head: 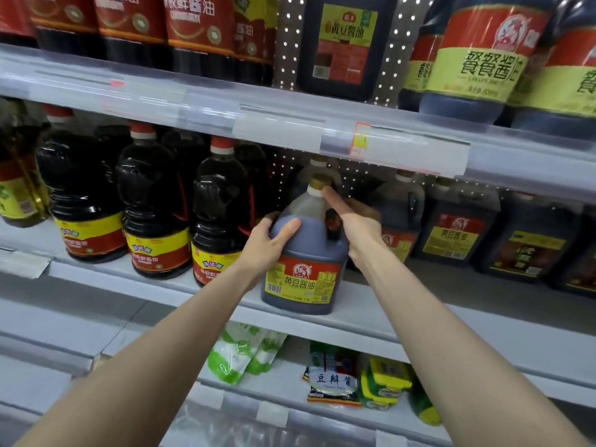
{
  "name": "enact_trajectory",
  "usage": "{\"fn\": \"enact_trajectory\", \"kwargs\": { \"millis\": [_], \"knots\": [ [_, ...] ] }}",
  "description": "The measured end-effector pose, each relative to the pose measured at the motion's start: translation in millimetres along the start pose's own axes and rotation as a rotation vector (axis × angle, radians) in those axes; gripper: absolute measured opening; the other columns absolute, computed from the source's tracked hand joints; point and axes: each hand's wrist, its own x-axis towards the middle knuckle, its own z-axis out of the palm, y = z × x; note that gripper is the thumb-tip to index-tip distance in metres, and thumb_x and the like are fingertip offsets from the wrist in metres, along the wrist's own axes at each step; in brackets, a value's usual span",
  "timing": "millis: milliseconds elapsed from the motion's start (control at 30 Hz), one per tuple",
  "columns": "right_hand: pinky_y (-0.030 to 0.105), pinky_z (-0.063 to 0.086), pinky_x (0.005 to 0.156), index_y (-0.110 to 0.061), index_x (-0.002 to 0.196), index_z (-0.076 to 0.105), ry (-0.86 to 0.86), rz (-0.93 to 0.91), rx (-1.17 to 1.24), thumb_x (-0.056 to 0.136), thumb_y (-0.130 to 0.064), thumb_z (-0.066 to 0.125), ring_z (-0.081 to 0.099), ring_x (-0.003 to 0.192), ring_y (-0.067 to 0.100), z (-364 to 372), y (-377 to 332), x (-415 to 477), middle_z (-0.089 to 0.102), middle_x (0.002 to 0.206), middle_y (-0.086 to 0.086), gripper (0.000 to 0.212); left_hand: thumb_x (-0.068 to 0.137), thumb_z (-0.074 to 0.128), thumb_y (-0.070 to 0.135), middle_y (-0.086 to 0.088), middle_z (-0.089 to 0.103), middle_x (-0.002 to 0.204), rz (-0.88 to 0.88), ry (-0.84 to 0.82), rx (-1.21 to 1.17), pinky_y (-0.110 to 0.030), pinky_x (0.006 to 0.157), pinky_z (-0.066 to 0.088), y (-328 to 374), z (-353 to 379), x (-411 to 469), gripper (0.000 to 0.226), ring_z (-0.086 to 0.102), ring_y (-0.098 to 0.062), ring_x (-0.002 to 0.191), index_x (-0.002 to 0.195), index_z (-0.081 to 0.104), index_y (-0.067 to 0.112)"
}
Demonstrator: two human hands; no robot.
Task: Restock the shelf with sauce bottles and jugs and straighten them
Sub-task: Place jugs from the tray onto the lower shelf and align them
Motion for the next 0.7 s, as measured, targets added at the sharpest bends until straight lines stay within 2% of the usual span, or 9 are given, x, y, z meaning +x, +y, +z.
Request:
{"fn": "enact_trajectory", "kwargs": {
  "millis": [133,200,267,333,367,433,500,600,700],
  "knots": [
    [0.031,0.052,0.08,-0.021,0.073,0.069,-0.009,-0.05,-0.018,0.077,-0.031,0.079,0.064,0.078,0.015,-0.5,4.8,-3.0,0.07,0.075,-0.005,0.015,0.092,0.056,0.042,-0.006,0.063,0.117,-0.022,-0.047,-0.009,-0.022,0.07,0.054,-10.0,-1.7,-1.9,0.048,0.065,-0.013,0.095,0.129,0.049,0.012],
    [0.033,0.053,0.083,-0.017,0.089,0.072,0.015,-0.086,-0.018,0.08,-0.029,0.076,0.066,0.084,0.014,-3.0,13.7,-9.0,0.073,0.087,-0.001,0.015,0.093,0.054,0.041,-0.006,0.062,0.12,-0.032,-0.077,-0.023,-0.023,0.071,0.054,-16.1,-3.1,-5.1,0.048,0.065,-0.013,0.096,0.131,0.045,0.013],
    [0.026,0.056,0.078,-0.013,0.108,0.069,0.052,-0.123,-0.01,0.083,-0.028,0.074,0.066,0.092,0.014,-7.0,26.9,-18.0,0.072,0.102,0.003,0.03,0.094,0.053,0.04,0.0,0.061,0.122,-0.038,-0.102,-0.049,-0.02,0.072,0.054,-24.9,-5.1,-10.3,0.05,0.064,-0.008,0.097,0.137,0.039,0.017],
    [0.015,0.054,0.065,-0.013,0.121,0.061,0.073,-0.123,-0.033,0.084,-0.029,0.072,0.064,0.091,0.008,-11.7,44.8,-29.2,0.067,0.115,0.001,0.042,0.095,0.053,0.036,0.01,0.062,0.113,-0.021,-0.123,-0.07,-0.012,0.066,0.051,-36.0,-6.6,-18.4,0.044,0.064,0.003,0.09,0.136,0.039,0.025],
    [0.014,0.052,0.063,-0.013,0.128,0.056,0.072,-0.096,-0.04,0.085,-0.031,0.072,0.062,0.093,0.007,-13.8,56.0,-33.6,0.063,0.121,-0.001,0.049,0.095,0.053,0.033,0.014,0.062,0.109,-0.011,-0.134,-0.073,-0.009,0.064,0.05,-42.0,-7.5,-21.6,0.042,0.064,0.007,0.087,0.135,0.04,0.027],
    [0.018,0.05,0.068,-0.015,0.141,0.043,0.057,-0.028,-0.022,0.085,-0.037,0.069,0.061,0.102,0.01,-17.9,78.9,-38.6,0.056,0.131,-0.001,0.066,0.095,0.054,0.031,0.016,0.062,0.105,0.003,-0.152,-0.063,-0.007,0.064,0.049,-52.0,-9.8,-24.2,0.04,0.063,0.008,0.085,0.133,0.042,0.026],
    [0.02,0.052,0.071,-0.02,0.141,0.043,0.033,0.006,-0.022,0.088,-0.042,0.063,0.063,0.101,0.009,-20.0,99.5,-42.0,0.06,0.13,0.002,0.061,0.094,0.055,0.03,0.017,0.061,0.103,0.01,-0.154,-0.055,-0.006,0.064,0.048,-60.2,-11.3,-23.6,0.041,0.061,0.007,0.086,0.132,0.043,0.022],
    [0.012,0.051,0.066,-0.025,0.133,0.049,-0.017,-0.004,-0.087,0.093,-0.043,0.053,0.062,0.093,0.001,-19.7,122.3,-44.5,0.064,0.116,-0.004,0.044,0.094,0.055,0.031,0.018,0.06,0.098,-0.001,-0.15,-0.053,-0.003,0.061,0.047,-73.4,-10.0,-20.9,0.042,0.058,0.007,0.084,0.132,0.044,0.017],
    [0.011,0.049,0.065,-0.028,0.131,0.047,-0.032,-0.022,-0.106,0.093,-0.046,0.048,0.058,0.089,-0.004,-18.2,132.2,-42.4,0.063,0.109,-0.008,0.043,0.093,0.054,0.034,0.019,0.059,0.098,0.019,-0.151,-0.035,-0.003,0.062,0.046,-80.2,-9.4,-16.7,0.042,0.058,0.008,0.083,0.131,0.045,0.017]
  ]
}}
